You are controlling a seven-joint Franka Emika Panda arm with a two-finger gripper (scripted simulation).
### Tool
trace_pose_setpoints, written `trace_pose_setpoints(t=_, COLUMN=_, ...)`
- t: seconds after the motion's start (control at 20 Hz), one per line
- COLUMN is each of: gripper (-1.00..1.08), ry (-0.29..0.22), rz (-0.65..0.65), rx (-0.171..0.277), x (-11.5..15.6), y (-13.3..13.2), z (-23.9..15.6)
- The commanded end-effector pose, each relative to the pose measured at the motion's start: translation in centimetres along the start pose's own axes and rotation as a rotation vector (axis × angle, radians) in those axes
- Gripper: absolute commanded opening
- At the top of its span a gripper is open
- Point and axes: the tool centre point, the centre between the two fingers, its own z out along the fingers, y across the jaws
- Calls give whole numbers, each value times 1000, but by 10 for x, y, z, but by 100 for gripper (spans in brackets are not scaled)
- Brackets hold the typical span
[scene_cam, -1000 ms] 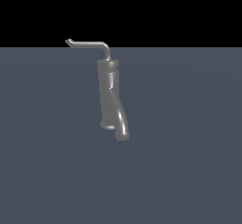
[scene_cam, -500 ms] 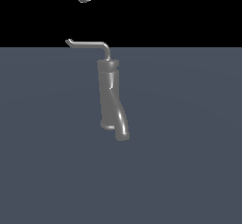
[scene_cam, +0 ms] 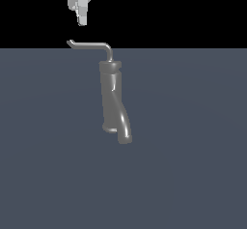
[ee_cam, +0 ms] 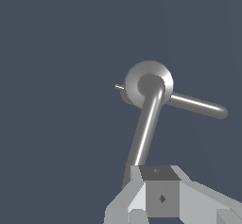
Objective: Turn on the faucet by rotating a designated handle.
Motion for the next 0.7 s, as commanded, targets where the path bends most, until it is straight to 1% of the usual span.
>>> trace_pose_setpoints(t=0.0, gripper=-100, ry=9, rz=59, rx=-1, x=-1, y=-11, z=11)
trace_pose_setpoints(t=0.3, gripper=-100, ry=29, rz=171, rx=-1, x=-5, y=-32, z=32)
trace_pose_setpoints(t=0.65, gripper=-100, ry=46, rz=248, rx=1, x=-7, y=-46, z=47)
